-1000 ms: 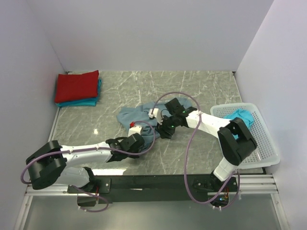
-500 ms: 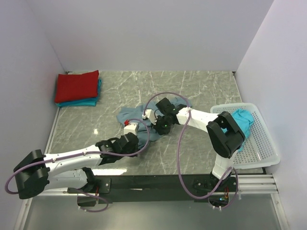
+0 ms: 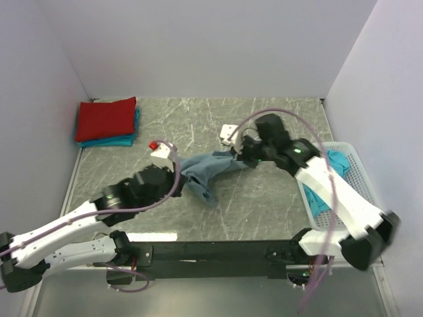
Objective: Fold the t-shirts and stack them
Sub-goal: Flatten the tshirt out
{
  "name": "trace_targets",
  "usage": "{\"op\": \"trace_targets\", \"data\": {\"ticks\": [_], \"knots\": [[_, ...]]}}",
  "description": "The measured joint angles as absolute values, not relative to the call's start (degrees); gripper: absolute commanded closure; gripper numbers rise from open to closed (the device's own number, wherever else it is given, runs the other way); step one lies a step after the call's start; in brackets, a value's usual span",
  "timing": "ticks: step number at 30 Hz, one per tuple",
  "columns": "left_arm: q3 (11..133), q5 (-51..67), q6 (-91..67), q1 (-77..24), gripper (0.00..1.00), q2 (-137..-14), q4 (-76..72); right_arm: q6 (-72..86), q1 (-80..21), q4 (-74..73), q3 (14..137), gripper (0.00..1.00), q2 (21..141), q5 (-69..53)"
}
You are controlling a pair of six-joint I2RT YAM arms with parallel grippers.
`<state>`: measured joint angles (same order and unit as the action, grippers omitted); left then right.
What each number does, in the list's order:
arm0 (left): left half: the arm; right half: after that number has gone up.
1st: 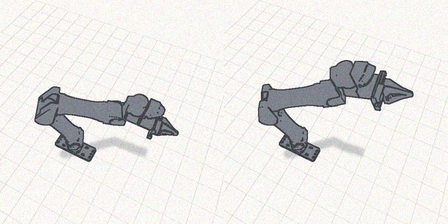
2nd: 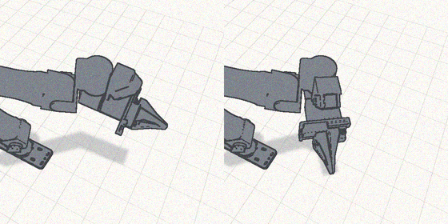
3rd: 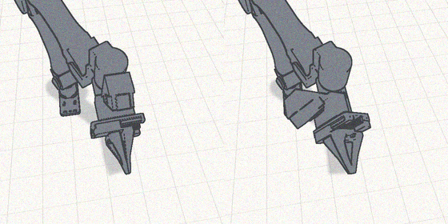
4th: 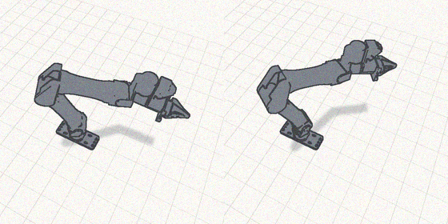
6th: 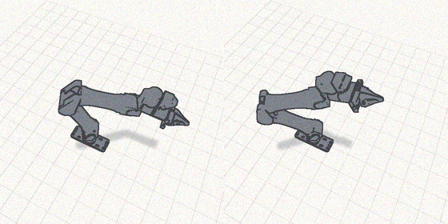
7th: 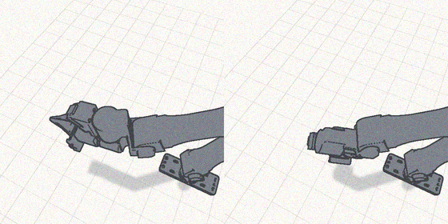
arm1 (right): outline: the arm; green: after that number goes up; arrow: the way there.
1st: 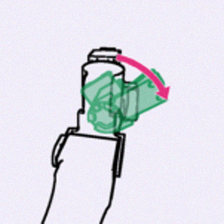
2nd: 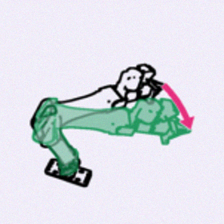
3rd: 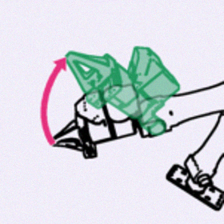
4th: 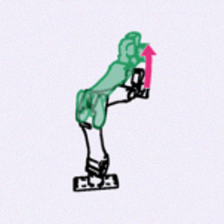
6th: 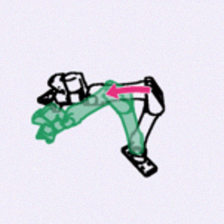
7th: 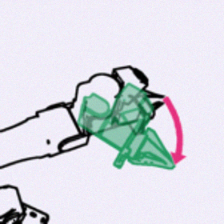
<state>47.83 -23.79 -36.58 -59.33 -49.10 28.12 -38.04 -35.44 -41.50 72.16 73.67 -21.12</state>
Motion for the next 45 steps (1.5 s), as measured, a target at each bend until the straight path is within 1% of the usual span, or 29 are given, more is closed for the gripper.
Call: {"op": "trace_targets", "data": {"ticks": [5,8,10,11,12,13,14,16,17,19,23,26,29,33,36,37,39,40,43,45], "knots": [[58.24,-18.72,-27.27,-59.35,0.99,-45.58,28.60,-40.14,-33.82,-46.17,81.17,1.00,62.41,-24.08],[66.92,-12.53,-21.98,-59.35,0.99,-46.83,29.34,-40.34,-29.74,-47.90,88.01,1.00,58.52,-27.38],[72.69,-8.99,-19.77,-59.35,0.99,-48.31,30.13,-40.29,-27.24,-47.99,89.73,1.00,56.99,-29.69],[75.20,-7.60,-18.98,-59.35,0.99,-49.06,30.17,-40.29,-26.37,-48.29,89.60,0.80,55.66,-31.11],[77.52,-6.26,-18.35,-59.35,0.99,-49.74,30.20,-40.03,-26.06,-48.47,88.84,0.69,54.65,-32.47],[79.37,-4.93,-17.85,-59.35,0.99,-50.24,30.30,-40.07,-25.93,-47.81,86.72,0.60,53.21,-34.26],[80.60,-3.79,-17.56,-59.35,0.99,-50.54,30.30,-40.29,-25.89,-47.55,83.94,0.48,52.14,-36.49],[81.23,-2.48,-17.23,-59.35,0.99,-50.76,30.35,-40.80,-25.87,-45.15,73.69,0.41,50.65,-42.41],[81.23,-2.00,-17.23,-59.35,0.99,-50.74,30.76,-40.77,-25.89,-44.86,70.57,0.39,50.72,-43.66],[80.62,-1.10,-17.23,-59.35,0.99,-50.35,31.24,-39.79,-26.00,-40.45,59.05,0.34,50.98,-46.65],[78.02,-0.60,-17.28,-59.35,1.00,-49.89,31.46,-37.06,-26.83,-34.50,45.84,0.33,55.02,-46.74],[76.47,-0.32,-17.28,-59.35,1.00,-49.36,32.05,-36.21,-30.81,-30.55,43.81,0.34,57.58,-45.58],[75.57,-0.25,-17.34,-59.35,0.99,-48.73,32.05,-36.27,-35.16,-26.65,43.86,0.37,61.98,-45.87],[74.41,-0.25,-17.39,-59.35,1.00,-47.42,31.94,-36.27,-36.53,-26.06,43.86,0.37,64.62,-46.17],[73.54,-0.25,-17.34,-59.35,1.00,-46.65,31.64,-36.53,-37.30,-24.95,43.90,0.53,65.47,-46.19],[73.34,-0.25,-17.32,-59.35,1.00,-46.48,31.51,-36.67,-37.76,-24.91,44.14,0.67,66.37,-46.28],[73.28,-0.25,-17.23,-59.35,1.00,-46.33,31.33,-37.21,-38.61,-25.78,45.34,0.86,68.99,-46.63],[73.28,-0.25,-17.21,-59.35,1.00,-46.28,31.24,-37.60,-39.03,-27.53,47.03,1.00,70.94,-46.81],[73.03,-0.73,-17.21,-59.35,1.00,-45.76,31.20,-38.65,-39.42,-32.27,51.59,1.00,72.88,-45.89],[72.60,-1.17,-17.19,-59.35,0.99,-44.71,31.27,-39.83,-39.51,-36.64,55.35,1.00,71.83,-41.82]]}}
